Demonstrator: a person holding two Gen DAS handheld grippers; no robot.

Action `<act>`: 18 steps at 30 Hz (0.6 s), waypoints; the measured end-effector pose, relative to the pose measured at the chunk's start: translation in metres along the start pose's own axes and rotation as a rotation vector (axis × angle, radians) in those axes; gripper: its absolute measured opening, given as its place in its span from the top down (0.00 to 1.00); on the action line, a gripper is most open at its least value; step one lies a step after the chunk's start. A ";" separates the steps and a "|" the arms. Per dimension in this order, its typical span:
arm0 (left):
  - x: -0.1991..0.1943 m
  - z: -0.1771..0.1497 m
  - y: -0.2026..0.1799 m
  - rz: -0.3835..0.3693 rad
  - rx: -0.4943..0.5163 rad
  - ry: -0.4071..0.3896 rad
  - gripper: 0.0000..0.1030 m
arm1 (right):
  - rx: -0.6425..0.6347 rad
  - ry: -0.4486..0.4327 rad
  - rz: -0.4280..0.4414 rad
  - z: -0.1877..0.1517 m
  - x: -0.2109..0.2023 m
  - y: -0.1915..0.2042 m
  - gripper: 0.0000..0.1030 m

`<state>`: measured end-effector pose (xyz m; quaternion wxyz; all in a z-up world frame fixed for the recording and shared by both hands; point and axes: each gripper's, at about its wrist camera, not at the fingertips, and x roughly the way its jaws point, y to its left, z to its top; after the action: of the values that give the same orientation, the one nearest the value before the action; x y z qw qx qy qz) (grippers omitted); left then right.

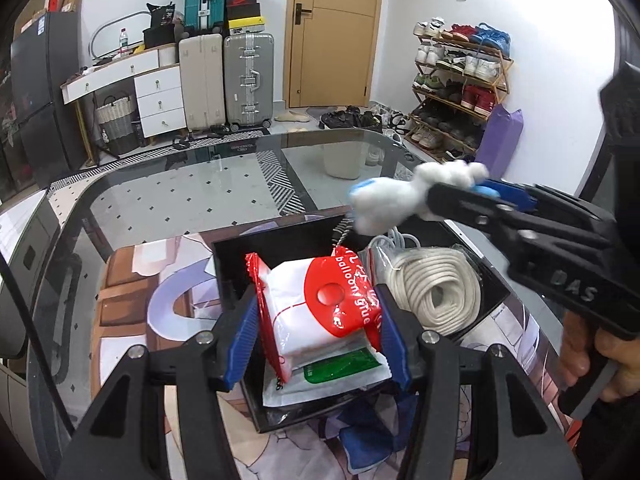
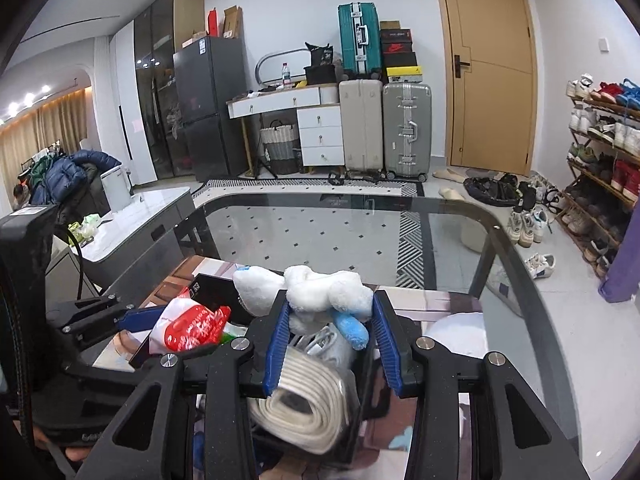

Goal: Organize soft objects
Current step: 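Lower the red bag into the box with the left tool while the right tool lowers the plush toy in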

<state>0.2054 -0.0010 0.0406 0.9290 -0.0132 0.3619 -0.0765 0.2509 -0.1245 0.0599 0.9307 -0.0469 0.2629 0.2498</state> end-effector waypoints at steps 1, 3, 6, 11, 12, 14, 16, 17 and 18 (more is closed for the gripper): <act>0.001 -0.001 -0.001 -0.005 0.001 0.003 0.47 | -0.010 0.010 0.000 0.000 0.006 0.002 0.61; 0.004 -0.002 -0.002 -0.015 0.006 0.013 0.47 | -0.023 0.023 0.003 -0.001 0.015 0.003 0.61; 0.007 -0.004 -0.004 -0.013 0.018 0.015 0.47 | -0.039 0.040 0.011 -0.006 0.027 0.006 0.61; 0.006 -0.004 -0.006 -0.013 0.037 0.010 0.46 | -0.070 0.058 0.007 -0.010 0.039 0.014 0.61; 0.005 -0.005 -0.005 -0.013 0.037 0.009 0.46 | -0.071 0.066 0.007 -0.010 0.042 0.015 0.61; 0.005 -0.005 -0.005 -0.018 0.038 0.008 0.46 | -0.081 0.085 0.012 -0.012 0.047 0.015 0.61; 0.005 -0.004 -0.006 -0.018 0.046 0.012 0.45 | -0.097 0.100 0.011 -0.014 0.050 0.019 0.61; 0.005 -0.004 -0.006 -0.021 0.046 0.012 0.44 | -0.103 0.107 0.012 -0.015 0.051 0.020 0.61; 0.005 -0.005 -0.005 -0.025 0.044 0.012 0.44 | -0.102 0.110 0.017 -0.016 0.052 0.019 0.60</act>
<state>0.2051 -0.0069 0.0343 0.9259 0.0032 0.3654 -0.0960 0.2725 -0.0888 0.0209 0.9091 -0.1057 0.3011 0.2677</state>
